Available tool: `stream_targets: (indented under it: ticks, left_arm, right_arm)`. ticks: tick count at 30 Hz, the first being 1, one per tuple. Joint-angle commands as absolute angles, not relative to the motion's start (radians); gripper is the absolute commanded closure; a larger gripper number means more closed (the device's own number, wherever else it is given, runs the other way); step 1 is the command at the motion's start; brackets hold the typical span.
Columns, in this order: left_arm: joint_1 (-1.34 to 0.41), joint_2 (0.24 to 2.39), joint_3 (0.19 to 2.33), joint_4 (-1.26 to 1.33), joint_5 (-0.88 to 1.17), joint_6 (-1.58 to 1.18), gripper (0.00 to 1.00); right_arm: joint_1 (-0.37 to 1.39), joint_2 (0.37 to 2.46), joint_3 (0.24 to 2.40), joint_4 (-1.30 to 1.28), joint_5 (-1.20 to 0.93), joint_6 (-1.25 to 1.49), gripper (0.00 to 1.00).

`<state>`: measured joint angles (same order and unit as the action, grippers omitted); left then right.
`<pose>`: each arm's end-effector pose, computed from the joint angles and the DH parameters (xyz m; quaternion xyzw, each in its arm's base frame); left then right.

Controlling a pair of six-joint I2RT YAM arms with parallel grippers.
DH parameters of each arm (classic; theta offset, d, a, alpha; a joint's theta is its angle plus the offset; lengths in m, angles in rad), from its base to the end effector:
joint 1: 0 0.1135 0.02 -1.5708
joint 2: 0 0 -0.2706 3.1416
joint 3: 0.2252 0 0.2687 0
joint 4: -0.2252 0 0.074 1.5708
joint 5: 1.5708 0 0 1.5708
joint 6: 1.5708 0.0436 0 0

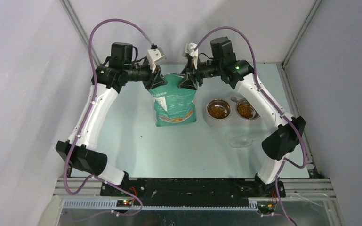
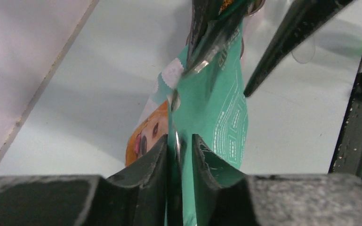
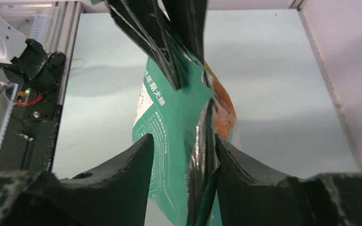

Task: Serve the pet food

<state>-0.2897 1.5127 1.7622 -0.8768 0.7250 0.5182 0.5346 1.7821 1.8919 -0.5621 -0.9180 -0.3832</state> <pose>0.3076 -0.1219 0.4439 0.4756 0.7025 -0.2654 0.4582 0.3445 0.2442 0.4225 -0.5474 0.5772 0.4104 0.4459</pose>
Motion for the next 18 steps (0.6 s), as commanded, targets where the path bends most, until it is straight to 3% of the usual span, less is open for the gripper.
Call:
stream_targets:
  ticks: [1, 4, 12, 18]
  left_arm:
    - [-0.302, 1.472, 1.777, -0.881, 0.736, 0.576, 0.69]
    - [-0.307, 1.467, 1.784, -0.923, 0.721, 0.65, 0.7]
    - [-0.31, 1.47, 1.799, -0.991, 0.679, 0.749, 0.9]
    - [-0.31, 1.464, 1.796, -0.961, 0.688, 0.729, 0.99]
  right_arm:
    - [0.606, 1.79, 2.005, -0.652, -0.865, -0.566, 0.49]
    - [0.63, 1.801, 2.046, -0.72, -0.796, -0.637, 0.48]
    - [0.659, 1.793, 2.06, -0.758, -0.686, -0.79, 0.51]
    - [0.667, 1.81, 2.079, -0.766, -0.61, -0.8, 0.52]
